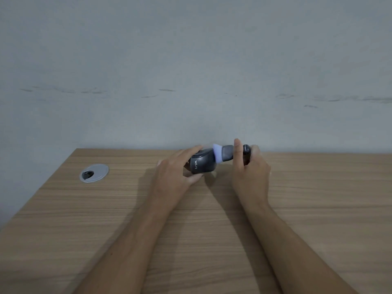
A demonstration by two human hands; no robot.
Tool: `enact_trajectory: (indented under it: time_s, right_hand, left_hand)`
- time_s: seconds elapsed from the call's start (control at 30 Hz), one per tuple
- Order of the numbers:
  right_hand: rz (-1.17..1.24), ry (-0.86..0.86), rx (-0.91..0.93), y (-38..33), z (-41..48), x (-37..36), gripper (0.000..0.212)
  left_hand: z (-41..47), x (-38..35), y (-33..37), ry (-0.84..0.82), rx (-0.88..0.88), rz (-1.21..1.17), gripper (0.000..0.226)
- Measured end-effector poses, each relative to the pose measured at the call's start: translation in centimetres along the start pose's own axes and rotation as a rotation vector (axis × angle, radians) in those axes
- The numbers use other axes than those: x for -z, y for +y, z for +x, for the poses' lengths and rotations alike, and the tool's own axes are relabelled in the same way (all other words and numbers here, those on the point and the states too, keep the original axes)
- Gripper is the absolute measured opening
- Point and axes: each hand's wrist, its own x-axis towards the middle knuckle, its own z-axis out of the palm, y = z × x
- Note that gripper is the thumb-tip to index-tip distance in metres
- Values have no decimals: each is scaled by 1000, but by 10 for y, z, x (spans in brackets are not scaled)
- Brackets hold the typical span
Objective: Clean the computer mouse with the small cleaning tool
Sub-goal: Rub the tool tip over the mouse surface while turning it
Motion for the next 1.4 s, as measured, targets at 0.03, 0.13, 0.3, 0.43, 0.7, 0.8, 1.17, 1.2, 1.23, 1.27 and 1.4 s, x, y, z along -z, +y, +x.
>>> enact_trajectory:
  time_s: [0.03,0.13,0.3,0.43,0.7,0.8,1.17,1.2,1.23,1.27,1.4]
  right_hand:
    - [59,-22,39,-2,-2,0,43]
    - [116,-132,234,-15,-15,-3,41]
    - [52,-232,461,-15,-21,-15,47]
    - [17,-184,446,-8,-14,-14,48]
    - [-54,-139,191,12,1,-6,42]
    - [2,-81,159,12,4,-1,42]
    - [-20,-168,401,-1,-9,-14,45]
    - [-22,-161,358,3,-6,-12,44]
    - [-16,-160,314,7,-3,-9,41]
    - [3,-157,274,10,-1,-6,39]
    - [80,-155,302,7,-1,0,41]
  left_hand:
    - [0,1,2,-1,27,-16,69]
    - [0,1,3,-7,146,-33,49]
    - [-1,3,-4,-12,343,-202,33]
    - [0,5,-4,27,351,-244,32]
    - [-1,7,3,83,372,-329,37]
    - [-2,7,6,66,390,-309,39]
    - [0,6,-2,98,419,-186,41]
    - [0,6,-1,113,413,-195,42]
    - [-1,7,1,120,404,-201,44]
    - [-1,7,2,119,398,-207,46]
    - [0,7,4,83,382,-188,50]
